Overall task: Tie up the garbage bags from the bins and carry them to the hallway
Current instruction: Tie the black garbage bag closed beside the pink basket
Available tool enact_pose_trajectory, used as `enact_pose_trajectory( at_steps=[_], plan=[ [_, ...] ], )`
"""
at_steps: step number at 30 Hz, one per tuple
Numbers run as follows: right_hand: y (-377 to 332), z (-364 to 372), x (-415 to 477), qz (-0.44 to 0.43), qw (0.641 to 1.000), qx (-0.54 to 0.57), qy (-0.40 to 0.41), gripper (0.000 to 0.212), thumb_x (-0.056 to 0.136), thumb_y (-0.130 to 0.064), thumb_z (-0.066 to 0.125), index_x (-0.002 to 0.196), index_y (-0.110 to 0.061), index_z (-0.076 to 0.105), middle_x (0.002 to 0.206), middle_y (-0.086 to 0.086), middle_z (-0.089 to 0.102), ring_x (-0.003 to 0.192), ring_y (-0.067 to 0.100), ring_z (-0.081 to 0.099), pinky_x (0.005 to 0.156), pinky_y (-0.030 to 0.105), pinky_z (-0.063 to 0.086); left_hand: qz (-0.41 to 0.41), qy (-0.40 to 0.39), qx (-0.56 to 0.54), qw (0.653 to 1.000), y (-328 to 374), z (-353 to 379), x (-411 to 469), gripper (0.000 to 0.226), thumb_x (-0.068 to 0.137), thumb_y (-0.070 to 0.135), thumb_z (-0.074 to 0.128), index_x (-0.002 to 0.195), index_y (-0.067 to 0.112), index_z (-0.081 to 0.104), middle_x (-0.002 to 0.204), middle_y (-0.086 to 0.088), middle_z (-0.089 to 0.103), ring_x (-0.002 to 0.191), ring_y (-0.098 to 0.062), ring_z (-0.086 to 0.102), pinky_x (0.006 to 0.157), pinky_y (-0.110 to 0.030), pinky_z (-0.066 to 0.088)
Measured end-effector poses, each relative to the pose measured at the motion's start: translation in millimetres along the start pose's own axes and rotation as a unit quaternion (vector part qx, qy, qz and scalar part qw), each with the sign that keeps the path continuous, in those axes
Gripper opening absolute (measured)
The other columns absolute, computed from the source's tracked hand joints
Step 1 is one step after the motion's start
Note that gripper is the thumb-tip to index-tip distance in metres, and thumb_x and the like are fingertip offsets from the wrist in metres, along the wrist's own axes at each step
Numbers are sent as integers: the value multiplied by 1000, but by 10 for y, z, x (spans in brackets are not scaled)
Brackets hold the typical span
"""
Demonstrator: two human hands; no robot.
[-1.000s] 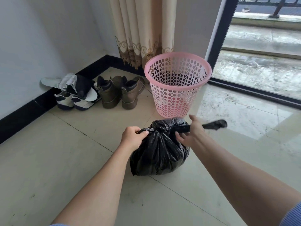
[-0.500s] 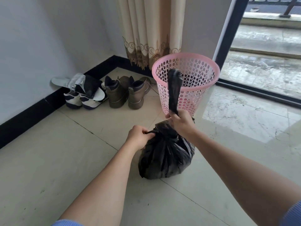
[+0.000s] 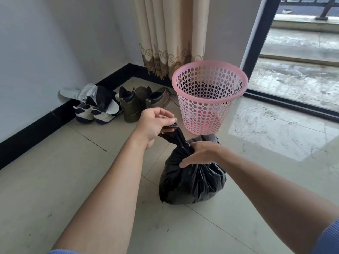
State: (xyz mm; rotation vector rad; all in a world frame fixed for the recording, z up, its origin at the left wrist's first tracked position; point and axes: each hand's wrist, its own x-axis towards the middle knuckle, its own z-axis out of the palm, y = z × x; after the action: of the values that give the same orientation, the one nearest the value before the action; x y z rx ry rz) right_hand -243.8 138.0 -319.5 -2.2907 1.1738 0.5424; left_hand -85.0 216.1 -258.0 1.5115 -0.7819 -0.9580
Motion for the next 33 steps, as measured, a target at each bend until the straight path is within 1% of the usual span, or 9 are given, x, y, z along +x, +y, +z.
enact_pose_trajectory(
  at_steps=[3,7,10,14,17,20,23,26,33],
  plan=[
    [-104,110,-23,-33,987,-56,147,67,85,-79,30,107,-25,64,99,4,64,99,29,62,73,36,43,-2,12,-45,999,6,-14,21,5,86,7,67,83,10,65,92,-16,70,81,-22,67,65,-32,58],
    [-47,165,-28,-65,986,12,152,56,99,-59,30,63,-17,39,65,2,46,71,29,52,59,34,32,-50,146,44,987,-170,-186,74,20,89,33,64,102,18,64,99,1,65,94,-18,59,68,-28,46],
    [-35,145,-52,-93,984,13,149,57,100,-56,33,62,-13,39,64,3,44,70,29,48,61,34,31,-113,114,58,985,-364,-172,9,42,83,42,71,117,22,58,106,0,64,90,-19,61,64,-28,44],
    [-79,193,-37,-126,980,45,147,58,97,-61,32,92,-9,58,87,10,61,81,31,56,69,37,44,-104,119,-34,987,-385,-55,16,5,86,14,67,87,18,64,85,-5,68,66,-17,62,55,-25,41],
    [-4,189,33,-84,947,253,182,54,92,-57,35,98,-12,65,86,10,70,77,31,63,75,45,54,-111,193,-161,961,-375,-97,65,16,88,-1,57,79,11,61,71,-8,61,57,-17,54,46,-22,43],
    [135,66,122,5,882,451,134,30,93,-26,45,80,-3,60,55,12,64,47,26,55,51,38,48,-142,214,-234,938,-509,-134,3,12,90,-5,54,85,5,58,76,-12,61,62,-19,57,47,-23,54],
    [262,-40,24,68,845,530,-11,20,95,-15,45,79,-6,54,55,9,57,49,18,48,49,25,29,-146,147,-256,944,-629,-133,-69,9,91,-3,54,88,4,59,83,-14,63,73,-23,61,69,-31,58],
    [379,-44,-12,74,778,617,-98,22,96,-20,41,78,-11,49,58,4,55,53,15,49,54,26,30,-166,46,-221,960,-714,-106,-120,6,88,5,62,94,6,61,86,-13,64,77,-22,62,76,-32,55],
    [480,-41,42,7,707,682,-188,28,93,-43,50,84,-17,56,66,-1,52,62,15,52,65,32,36,-174,-104,85,975,-898,167,-225,36,75,15,79,110,16,71,107,-9,70,101,-22,66,97,-33,48]
  ],
)
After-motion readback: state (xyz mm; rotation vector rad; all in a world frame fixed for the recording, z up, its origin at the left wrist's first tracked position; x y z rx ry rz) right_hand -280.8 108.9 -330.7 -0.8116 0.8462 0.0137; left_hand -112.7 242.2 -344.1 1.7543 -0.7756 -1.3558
